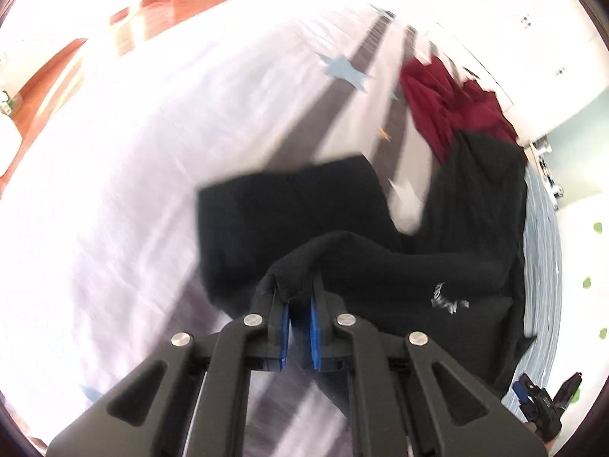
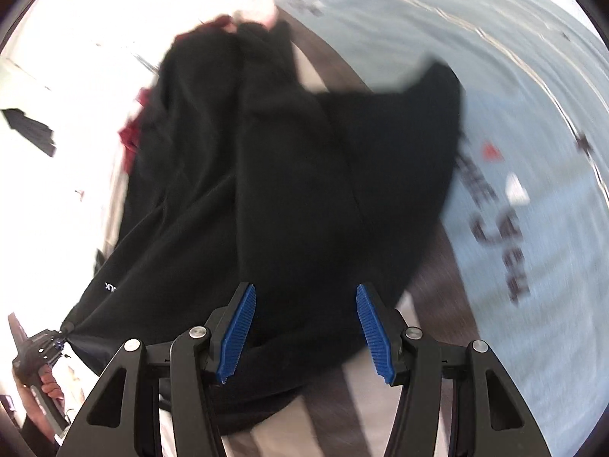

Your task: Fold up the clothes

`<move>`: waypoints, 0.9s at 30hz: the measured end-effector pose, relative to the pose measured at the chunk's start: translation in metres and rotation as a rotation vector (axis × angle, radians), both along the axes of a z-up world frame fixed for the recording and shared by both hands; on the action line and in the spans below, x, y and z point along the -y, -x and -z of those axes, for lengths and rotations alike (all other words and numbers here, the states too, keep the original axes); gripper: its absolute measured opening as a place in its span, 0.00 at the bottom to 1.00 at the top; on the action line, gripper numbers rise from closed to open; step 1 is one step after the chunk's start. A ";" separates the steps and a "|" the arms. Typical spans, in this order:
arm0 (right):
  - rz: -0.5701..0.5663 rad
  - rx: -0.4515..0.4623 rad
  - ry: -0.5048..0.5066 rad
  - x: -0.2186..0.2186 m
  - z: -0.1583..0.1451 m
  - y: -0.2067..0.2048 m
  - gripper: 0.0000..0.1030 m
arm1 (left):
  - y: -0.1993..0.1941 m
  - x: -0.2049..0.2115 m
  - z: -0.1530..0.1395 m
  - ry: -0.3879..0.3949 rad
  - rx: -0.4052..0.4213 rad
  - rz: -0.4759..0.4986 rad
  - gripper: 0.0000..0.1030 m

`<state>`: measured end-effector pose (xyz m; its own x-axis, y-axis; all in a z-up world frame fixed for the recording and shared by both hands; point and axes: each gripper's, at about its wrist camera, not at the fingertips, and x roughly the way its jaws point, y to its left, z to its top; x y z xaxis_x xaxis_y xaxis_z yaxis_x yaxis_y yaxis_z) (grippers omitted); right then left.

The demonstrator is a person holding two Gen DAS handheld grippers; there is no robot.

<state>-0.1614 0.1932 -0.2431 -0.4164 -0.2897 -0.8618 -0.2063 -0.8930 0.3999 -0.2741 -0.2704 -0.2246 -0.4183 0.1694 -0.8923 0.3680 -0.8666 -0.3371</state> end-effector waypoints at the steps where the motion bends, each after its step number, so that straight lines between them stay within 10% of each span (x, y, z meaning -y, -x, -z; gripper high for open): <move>1: -0.003 -0.009 0.006 -0.010 -0.005 0.019 0.50 | 0.004 -0.001 0.001 0.014 0.007 0.010 0.07; 4: -0.015 -0.002 -0.001 -0.077 -0.002 0.092 0.50 | 0.017 -0.006 0.005 0.055 0.030 0.042 0.07; 7: -0.033 0.051 -0.040 -0.032 -0.003 0.159 0.50 | 0.028 0.000 0.030 0.075 0.047 0.036 0.07; 18: -0.054 0.151 0.016 0.003 0.065 0.077 0.50 | 0.038 0.004 0.076 0.037 0.094 0.020 0.07; 27: 0.005 0.092 -0.018 0.003 0.058 0.130 0.50 | 0.041 -0.004 0.084 0.045 0.098 0.059 0.07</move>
<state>-0.2911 0.1900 -0.3008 -0.3364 -0.2721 -0.9016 -0.2463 -0.8986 0.3631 -0.3155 -0.2665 -0.3089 -0.3187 0.1506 -0.9358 0.3449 -0.9012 -0.2625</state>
